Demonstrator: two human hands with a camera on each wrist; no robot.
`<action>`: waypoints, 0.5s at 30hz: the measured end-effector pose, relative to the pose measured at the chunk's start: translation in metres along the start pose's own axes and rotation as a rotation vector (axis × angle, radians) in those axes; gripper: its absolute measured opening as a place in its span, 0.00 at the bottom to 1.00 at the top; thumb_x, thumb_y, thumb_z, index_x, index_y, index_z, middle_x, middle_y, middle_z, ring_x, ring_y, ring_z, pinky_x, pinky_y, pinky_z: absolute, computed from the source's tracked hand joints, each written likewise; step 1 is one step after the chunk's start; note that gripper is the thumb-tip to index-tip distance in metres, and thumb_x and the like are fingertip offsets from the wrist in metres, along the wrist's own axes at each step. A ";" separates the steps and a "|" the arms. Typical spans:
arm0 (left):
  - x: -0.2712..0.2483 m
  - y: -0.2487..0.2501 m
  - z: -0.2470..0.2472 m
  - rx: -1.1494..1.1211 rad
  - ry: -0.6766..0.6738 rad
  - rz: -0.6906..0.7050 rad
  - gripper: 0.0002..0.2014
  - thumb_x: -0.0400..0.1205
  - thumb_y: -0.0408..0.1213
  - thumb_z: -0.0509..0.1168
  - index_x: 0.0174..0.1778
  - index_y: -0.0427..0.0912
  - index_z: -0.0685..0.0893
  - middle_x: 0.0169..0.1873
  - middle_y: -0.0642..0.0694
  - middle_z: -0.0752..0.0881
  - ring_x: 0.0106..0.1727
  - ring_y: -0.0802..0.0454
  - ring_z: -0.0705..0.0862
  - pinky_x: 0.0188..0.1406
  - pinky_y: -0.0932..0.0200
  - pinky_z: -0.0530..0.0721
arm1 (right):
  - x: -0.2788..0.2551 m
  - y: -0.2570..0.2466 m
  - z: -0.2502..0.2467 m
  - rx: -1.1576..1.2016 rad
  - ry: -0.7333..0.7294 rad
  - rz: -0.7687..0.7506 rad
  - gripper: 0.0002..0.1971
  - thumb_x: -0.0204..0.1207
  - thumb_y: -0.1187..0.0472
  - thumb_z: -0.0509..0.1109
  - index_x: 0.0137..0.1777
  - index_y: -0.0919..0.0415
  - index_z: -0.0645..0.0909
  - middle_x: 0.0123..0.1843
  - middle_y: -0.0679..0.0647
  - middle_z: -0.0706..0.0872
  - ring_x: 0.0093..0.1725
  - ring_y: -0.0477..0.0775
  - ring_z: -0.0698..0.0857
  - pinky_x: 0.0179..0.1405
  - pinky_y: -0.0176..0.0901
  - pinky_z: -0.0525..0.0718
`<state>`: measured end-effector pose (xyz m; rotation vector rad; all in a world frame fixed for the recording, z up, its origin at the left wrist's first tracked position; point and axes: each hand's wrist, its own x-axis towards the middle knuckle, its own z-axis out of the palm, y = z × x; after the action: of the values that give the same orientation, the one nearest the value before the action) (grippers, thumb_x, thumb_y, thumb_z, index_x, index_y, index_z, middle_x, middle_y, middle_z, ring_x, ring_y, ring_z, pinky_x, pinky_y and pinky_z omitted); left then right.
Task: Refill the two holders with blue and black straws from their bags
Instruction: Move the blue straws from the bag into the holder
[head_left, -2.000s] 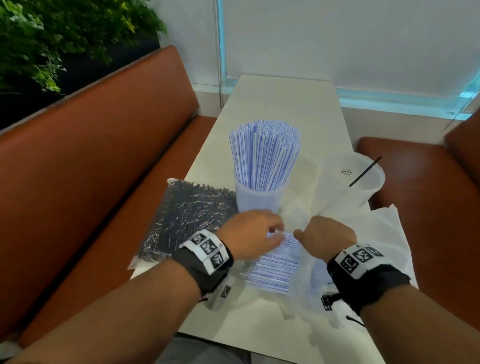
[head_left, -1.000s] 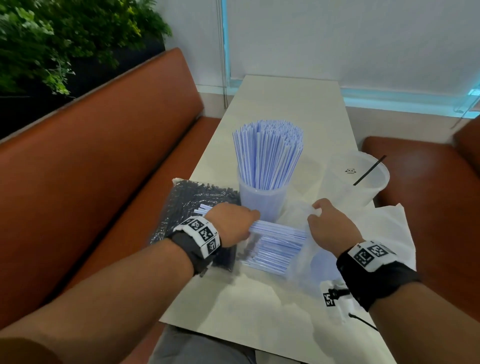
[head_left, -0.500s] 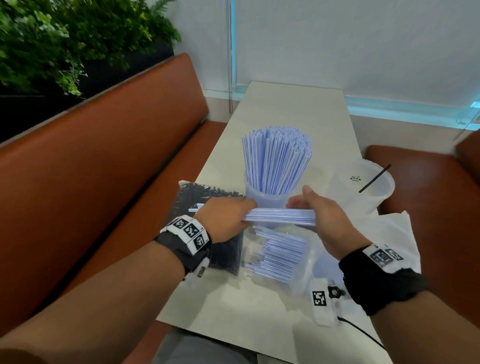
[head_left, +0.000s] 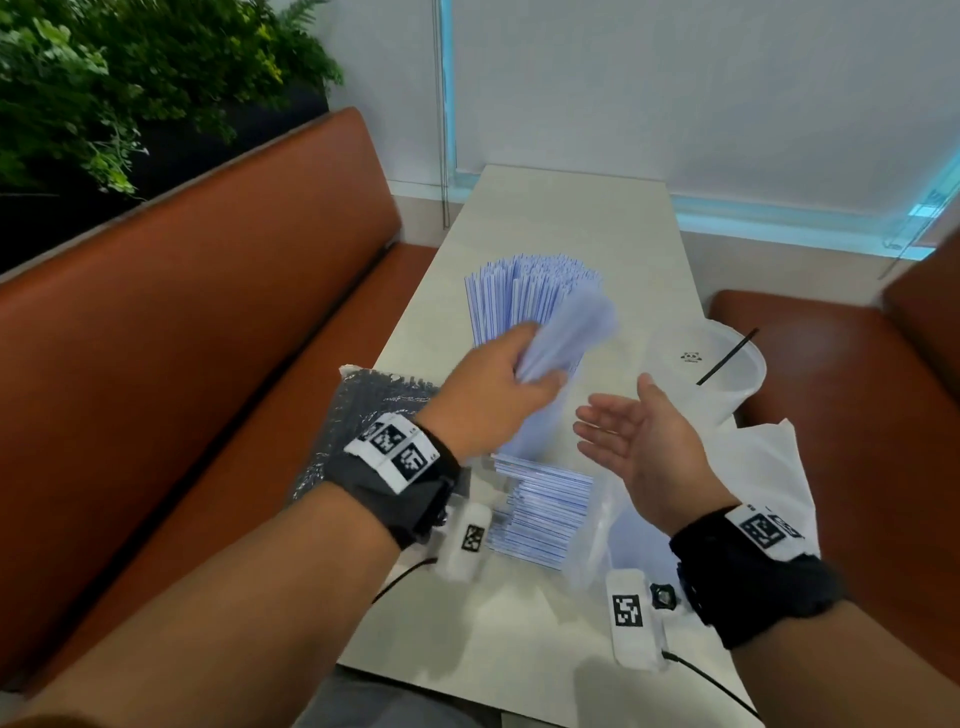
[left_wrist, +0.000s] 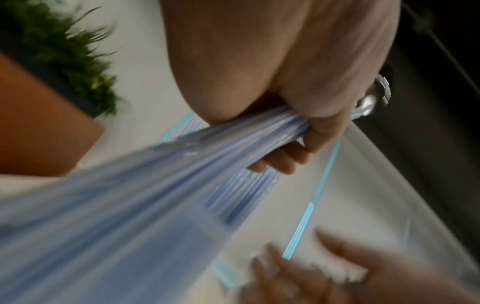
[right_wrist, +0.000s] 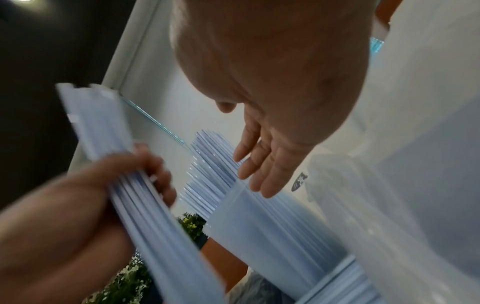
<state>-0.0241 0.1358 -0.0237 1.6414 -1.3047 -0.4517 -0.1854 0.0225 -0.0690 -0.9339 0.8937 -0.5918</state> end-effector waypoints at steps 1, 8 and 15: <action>0.003 0.011 -0.001 -0.204 0.093 0.011 0.06 0.83 0.40 0.71 0.51 0.53 0.81 0.39 0.49 0.87 0.36 0.48 0.87 0.37 0.52 0.90 | 0.000 0.001 0.002 0.003 -0.019 0.046 0.32 0.86 0.37 0.57 0.60 0.68 0.85 0.55 0.65 0.92 0.55 0.63 0.92 0.53 0.54 0.89; 0.021 0.040 0.020 -0.926 0.361 0.065 0.09 0.84 0.25 0.64 0.52 0.44 0.79 0.31 0.43 0.81 0.31 0.46 0.81 0.37 0.53 0.83 | -0.007 0.004 0.022 0.170 -0.169 0.183 0.37 0.86 0.35 0.55 0.68 0.72 0.81 0.60 0.68 0.90 0.60 0.66 0.90 0.57 0.58 0.90; 0.023 0.038 0.024 -0.982 0.443 -0.010 0.08 0.80 0.27 0.67 0.48 0.45 0.79 0.31 0.42 0.80 0.30 0.46 0.80 0.35 0.53 0.83 | -0.004 0.006 0.018 0.161 -0.265 0.155 0.36 0.88 0.39 0.55 0.70 0.75 0.80 0.58 0.68 0.89 0.56 0.64 0.89 0.64 0.57 0.88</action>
<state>-0.0548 0.1055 0.0028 0.8361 -0.5677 -0.5697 -0.1722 0.0366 -0.0675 -0.7684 0.6627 -0.3898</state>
